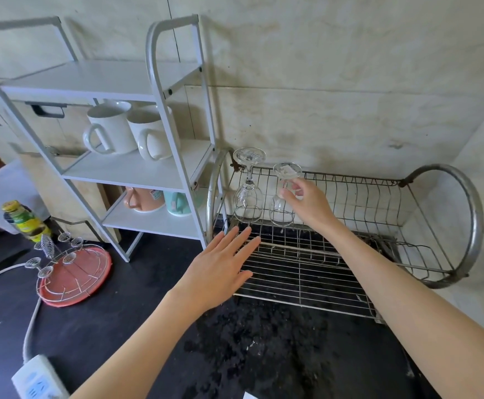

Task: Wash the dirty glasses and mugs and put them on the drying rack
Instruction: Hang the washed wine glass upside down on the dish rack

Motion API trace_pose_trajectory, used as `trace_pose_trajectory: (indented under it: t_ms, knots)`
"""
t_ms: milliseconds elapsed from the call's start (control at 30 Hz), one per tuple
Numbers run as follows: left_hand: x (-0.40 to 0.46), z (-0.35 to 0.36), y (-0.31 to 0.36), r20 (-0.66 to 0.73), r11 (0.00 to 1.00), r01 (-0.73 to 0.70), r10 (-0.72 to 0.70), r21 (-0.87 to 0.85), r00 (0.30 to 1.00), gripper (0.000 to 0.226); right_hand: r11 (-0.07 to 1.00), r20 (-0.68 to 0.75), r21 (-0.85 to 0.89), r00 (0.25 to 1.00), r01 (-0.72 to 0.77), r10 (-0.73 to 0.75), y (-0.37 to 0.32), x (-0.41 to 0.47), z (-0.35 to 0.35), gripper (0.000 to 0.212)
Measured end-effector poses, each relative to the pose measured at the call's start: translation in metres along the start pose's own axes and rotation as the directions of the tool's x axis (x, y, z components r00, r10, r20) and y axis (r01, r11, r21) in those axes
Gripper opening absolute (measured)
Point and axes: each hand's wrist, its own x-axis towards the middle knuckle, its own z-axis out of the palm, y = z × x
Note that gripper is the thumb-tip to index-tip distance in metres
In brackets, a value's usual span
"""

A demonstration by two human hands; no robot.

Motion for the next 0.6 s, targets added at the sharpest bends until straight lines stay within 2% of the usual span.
trace_pose_trajectory:
  t_ms: [133, 233, 300, 400, 500, 600]
  knots:
    - [-0.003, -0.009, 0.000, 0.045, 0.999, 0.021, -0.023, 0.041, 0.999, 0.067, 0.989, 0.012, -0.145, 1.000, 0.020, -0.018, -0.008, -0.030, -0.008, 0.061]
    - [-0.020, -0.015, 0.009, -0.024, 0.998, 0.063, -0.063, 0.010, 0.998, 0.067, 0.931, 0.006, -0.344, 0.991, 0.125, -0.131, -0.024, -0.072, -0.015, 0.059]
    - [-0.041, -0.011, 0.017, -0.080, 0.997, 0.073, -0.074, -0.020, 0.994, 0.063, 0.895, 0.020, -0.411, 0.983, 0.172, -0.180, -0.037, -0.104, -0.015, 0.061]
    - [-0.086, -0.001, 0.031, -0.180, 0.997, 0.081, -0.080, -0.001, 0.980, 0.061, 0.892, 0.062, -0.416, 0.983, 0.180, -0.170, -0.050, -0.154, -0.006, 0.063]
    - [-0.140, 0.016, 0.040, -0.152, 0.992, 0.121, -0.124, -0.024, 0.981, 0.060, 0.877, 0.126, -0.434, 0.978, 0.207, -0.168, -0.060, -0.210, 0.017, 0.064]
    - [-0.200, 0.031, 0.047, -0.132, 0.982, 0.186, -0.182, 0.021, 0.974, 0.056, 0.870, 0.186, -0.427, 0.965, 0.248, -0.183, -0.071, -0.266, 0.042, 0.063]
